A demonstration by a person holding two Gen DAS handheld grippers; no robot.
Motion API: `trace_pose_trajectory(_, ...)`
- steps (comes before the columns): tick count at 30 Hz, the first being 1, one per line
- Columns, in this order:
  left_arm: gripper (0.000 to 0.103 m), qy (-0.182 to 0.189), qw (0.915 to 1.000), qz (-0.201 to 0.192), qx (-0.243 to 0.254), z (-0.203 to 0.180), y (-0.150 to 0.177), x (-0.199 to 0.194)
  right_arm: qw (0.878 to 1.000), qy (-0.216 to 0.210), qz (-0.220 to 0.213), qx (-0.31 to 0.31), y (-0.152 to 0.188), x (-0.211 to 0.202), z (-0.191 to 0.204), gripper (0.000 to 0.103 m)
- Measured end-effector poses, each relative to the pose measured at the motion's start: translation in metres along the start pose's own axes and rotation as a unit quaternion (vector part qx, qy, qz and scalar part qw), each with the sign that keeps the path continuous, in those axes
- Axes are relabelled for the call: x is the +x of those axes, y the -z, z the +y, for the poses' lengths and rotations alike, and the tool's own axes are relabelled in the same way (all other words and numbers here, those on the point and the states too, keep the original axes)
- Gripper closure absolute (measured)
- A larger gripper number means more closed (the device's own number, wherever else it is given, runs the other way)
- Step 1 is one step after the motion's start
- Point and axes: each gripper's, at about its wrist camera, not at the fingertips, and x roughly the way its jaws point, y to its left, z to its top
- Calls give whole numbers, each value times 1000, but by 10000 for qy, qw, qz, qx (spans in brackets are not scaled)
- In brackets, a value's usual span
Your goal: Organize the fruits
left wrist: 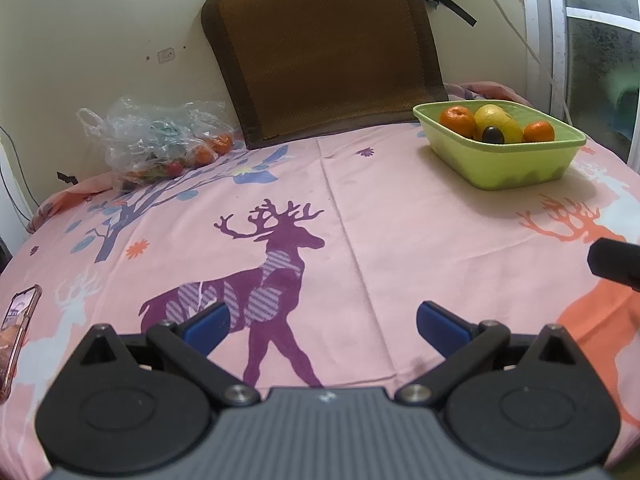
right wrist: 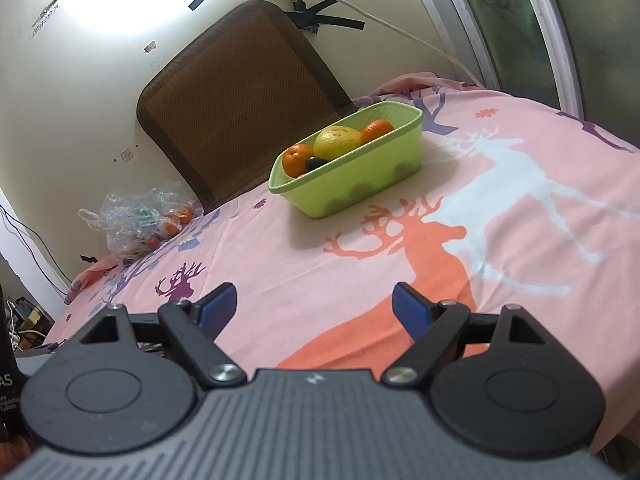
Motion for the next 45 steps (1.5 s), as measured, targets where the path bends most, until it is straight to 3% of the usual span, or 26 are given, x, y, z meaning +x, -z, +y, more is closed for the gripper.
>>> trace_pose_trajectory(45,0,-21,9999,-76,147,-3,2,-1,9990,94,-314,-305,0,-6,8,16)
